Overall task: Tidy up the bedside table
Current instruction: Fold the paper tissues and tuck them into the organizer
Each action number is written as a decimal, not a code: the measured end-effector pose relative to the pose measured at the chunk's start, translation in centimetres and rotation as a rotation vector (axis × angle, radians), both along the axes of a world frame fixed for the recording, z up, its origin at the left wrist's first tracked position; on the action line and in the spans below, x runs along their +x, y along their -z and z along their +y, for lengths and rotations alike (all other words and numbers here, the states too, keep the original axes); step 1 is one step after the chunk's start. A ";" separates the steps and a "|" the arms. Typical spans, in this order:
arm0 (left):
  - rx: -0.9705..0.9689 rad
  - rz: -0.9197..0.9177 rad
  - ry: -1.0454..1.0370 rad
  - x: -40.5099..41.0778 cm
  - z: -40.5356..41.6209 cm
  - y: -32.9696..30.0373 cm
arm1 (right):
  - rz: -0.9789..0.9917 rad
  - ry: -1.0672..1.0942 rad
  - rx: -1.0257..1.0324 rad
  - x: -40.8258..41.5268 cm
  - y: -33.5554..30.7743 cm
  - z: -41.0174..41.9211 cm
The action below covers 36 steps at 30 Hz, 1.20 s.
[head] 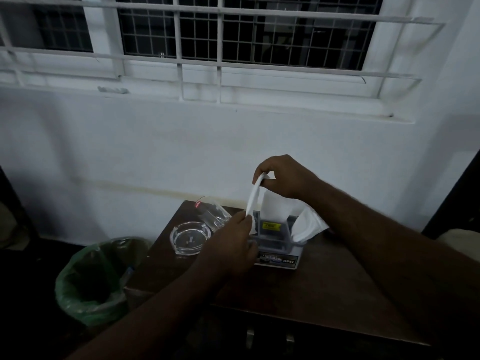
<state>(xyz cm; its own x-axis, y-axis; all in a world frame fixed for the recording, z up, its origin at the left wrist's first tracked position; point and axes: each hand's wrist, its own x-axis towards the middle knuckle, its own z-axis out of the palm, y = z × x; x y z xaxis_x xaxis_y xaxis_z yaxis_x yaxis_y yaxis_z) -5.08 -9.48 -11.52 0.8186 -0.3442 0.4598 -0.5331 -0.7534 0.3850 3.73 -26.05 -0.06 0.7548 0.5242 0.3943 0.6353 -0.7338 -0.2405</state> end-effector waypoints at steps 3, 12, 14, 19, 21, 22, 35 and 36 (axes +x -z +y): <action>-0.008 0.015 0.050 0.0 -0.4 0.1 | -0.005 0.021 -0.015 0.2 0.2 -0.2; 0.305 0.044 -0.069 0.4 -0.9 -0.7 | -0.187 0.068 -0.129 -0.3 1.0 -0.1; 0.322 0.033 -0.099 0.5 -0.7 -0.7 | -0.164 0.038 -0.134 -0.5 1.2 0.0; 0.255 -0.022 -0.134 0.9 0.1 -0.6 | -0.078 -0.002 -0.233 -1.0 1.9 0.4; 0.232 -0.040 -0.131 1.0 0.4 -0.5 | -0.034 -0.003 -0.286 -1.1 2.1 0.6; 0.227 -0.036 -0.131 1.0 0.5 -0.5 | -0.020 0.007 -0.315 -1.3 2.2 0.6; 0.325 -0.102 -0.114 -2.8 -2.1 4.1 | -0.330 0.500 -0.064 -12.7 16.7 -2.3; 0.323 -0.102 -0.113 -2.8 -2.2 4.4 | -0.305 0.526 -0.082 -12.9 17.7 -2.2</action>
<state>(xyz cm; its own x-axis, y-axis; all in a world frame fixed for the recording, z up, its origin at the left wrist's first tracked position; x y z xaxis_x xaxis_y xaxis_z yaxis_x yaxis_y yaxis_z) -7.86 -11.72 -15.90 0.8154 -0.3952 0.4231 -0.4629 -0.8839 0.0666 -9.14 -28.29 -17.76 0.7799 0.1498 0.6078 0.2143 -0.9762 -0.0344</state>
